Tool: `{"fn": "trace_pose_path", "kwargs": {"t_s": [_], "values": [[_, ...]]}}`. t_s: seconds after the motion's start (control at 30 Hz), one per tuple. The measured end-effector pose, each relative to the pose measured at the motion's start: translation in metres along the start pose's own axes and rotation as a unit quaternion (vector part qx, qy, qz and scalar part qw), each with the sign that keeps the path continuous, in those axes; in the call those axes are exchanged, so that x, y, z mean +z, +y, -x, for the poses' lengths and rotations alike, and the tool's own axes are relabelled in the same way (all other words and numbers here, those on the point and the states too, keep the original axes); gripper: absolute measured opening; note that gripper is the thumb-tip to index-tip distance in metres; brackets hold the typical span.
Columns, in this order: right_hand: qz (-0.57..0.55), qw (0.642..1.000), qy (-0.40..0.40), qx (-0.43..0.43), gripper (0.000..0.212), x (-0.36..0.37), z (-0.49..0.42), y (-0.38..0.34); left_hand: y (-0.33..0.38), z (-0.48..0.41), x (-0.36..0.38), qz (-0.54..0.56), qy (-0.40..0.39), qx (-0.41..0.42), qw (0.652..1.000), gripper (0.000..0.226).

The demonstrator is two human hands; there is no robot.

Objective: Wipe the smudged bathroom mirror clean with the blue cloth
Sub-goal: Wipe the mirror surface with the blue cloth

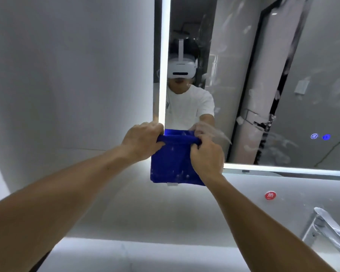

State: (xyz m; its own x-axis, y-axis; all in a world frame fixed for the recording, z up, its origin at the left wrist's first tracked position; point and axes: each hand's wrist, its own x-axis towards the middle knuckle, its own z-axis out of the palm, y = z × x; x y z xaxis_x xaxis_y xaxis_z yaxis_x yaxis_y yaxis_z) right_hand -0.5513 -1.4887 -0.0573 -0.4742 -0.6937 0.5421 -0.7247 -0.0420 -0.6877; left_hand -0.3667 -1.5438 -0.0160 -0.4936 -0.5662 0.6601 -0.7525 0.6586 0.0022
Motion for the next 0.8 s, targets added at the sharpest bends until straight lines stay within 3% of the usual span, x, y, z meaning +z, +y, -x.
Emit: {"fn": "trace_pose_path", "kwargs": {"t_s": [0.03, 0.1, 0.23, 0.37, 0.47, 0.63, 0.8], "values": [[-0.051, 0.998, 0.017, 0.012, 0.020, 0.007, 0.006, 0.000, -0.002, 0.000, 0.003, 0.000, 0.004, 0.001, 1.000, 0.017], [-0.088, 0.994, 0.056, -0.043, 0.035, 0.022, 0.020, 0.001, -0.006, 0.001, 0.007, 0.005, 0.016, 0.007, 1.000, 0.012], [0.069, 0.973, 0.092, -0.200, 0.074, 0.061, 0.047, 0.010, -0.012, -0.001, 0.009, -0.008, 0.062, 0.054, 0.997, 0.013], [0.229, 0.917, 0.112, -0.305, 0.070, 0.090, 0.040, 0.027, -0.024, -0.004, 0.005, 0.005, 0.068, 0.078, 0.995, 0.012], [0.265, 0.887, 0.113, -0.362, 0.074, 0.102, 0.028, 0.034, -0.039, -0.004, -0.001, 0.049, 0.078, 0.088, 0.992, 0.015], [0.252, 0.882, 0.121, -0.379, 0.086, 0.122, 0.011, 0.022, -0.054, -0.003, -0.007, 0.084, 0.115, 0.124, 0.982, 0.014], [0.271, 0.863, 0.153, -0.398, 0.071, 0.134, 0.005, 0.026, -0.059, -0.012, -0.011, 0.074, 0.202, 0.128, 0.968, 0.017]]}}
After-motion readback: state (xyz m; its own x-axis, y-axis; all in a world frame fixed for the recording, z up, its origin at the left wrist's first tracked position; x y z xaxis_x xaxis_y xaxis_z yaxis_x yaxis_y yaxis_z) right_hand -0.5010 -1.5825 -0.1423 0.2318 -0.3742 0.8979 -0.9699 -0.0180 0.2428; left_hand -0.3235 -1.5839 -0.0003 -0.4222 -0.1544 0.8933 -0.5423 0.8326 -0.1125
